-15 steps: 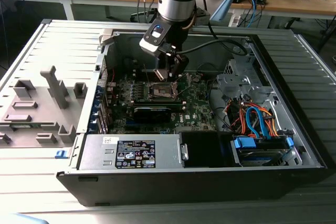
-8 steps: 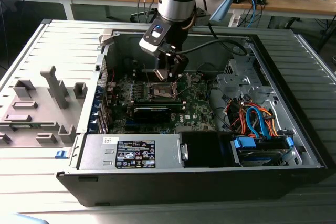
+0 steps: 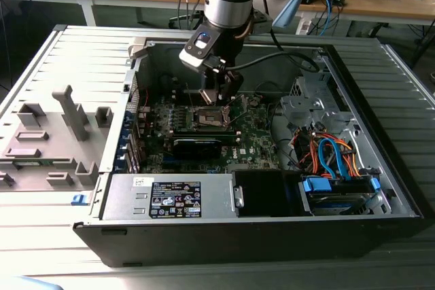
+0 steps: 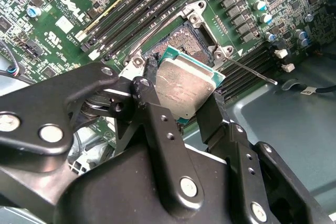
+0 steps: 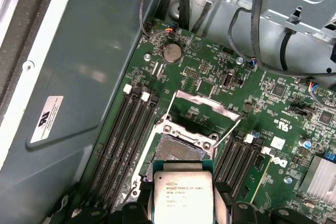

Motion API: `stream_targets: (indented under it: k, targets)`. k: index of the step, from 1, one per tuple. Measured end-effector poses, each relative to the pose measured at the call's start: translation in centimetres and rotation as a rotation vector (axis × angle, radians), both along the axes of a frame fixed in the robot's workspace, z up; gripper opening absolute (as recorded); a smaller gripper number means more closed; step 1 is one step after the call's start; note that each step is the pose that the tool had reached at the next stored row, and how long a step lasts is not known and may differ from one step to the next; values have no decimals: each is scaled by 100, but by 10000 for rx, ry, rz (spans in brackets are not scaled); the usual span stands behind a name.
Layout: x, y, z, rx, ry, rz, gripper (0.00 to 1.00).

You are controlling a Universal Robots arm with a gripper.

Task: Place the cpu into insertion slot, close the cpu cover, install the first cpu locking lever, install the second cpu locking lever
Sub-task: 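Place the cpu into insertion slot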

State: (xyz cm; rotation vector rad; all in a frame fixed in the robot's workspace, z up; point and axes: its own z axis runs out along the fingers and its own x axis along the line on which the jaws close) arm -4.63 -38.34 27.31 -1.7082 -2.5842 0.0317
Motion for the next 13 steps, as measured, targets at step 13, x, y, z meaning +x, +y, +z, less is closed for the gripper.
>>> stream_targets:
  k: [13]
  targets:
    - [0, -1, -7, 0, 0, -326, 55]
